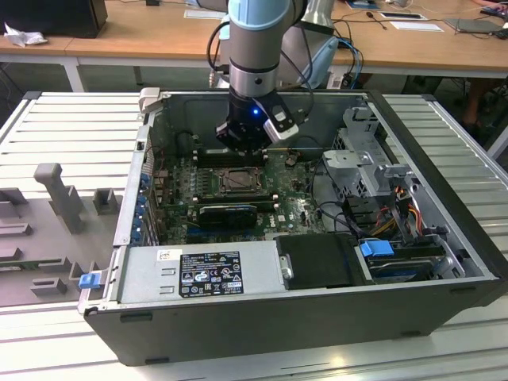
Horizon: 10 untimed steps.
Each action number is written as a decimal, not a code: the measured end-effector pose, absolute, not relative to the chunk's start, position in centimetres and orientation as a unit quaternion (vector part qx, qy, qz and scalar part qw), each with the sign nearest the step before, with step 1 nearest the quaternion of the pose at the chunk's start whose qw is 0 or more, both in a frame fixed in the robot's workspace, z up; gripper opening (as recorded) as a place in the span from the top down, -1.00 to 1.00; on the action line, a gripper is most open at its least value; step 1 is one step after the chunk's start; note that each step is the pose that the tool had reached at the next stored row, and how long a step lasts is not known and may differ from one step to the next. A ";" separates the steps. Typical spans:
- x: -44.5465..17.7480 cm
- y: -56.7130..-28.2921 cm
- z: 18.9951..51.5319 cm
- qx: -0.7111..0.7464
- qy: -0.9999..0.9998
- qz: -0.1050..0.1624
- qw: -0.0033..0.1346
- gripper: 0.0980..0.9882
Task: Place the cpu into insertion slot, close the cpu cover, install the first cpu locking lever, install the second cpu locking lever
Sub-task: 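Install the first cpu locking lever, then install the second cpu locking lever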
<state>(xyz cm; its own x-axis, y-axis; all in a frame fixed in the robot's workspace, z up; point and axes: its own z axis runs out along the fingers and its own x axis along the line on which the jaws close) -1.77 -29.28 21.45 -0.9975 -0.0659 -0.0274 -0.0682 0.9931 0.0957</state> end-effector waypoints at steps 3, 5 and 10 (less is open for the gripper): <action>-1.8 -29.4 21.4 -0.034 0.998 0.048 0.012 0.98; -1.8 -29.5 21.4 -0.034 0.998 0.048 0.012 0.98; -1.8 -29.9 21.6 -0.034 0.998 0.048 0.012 0.98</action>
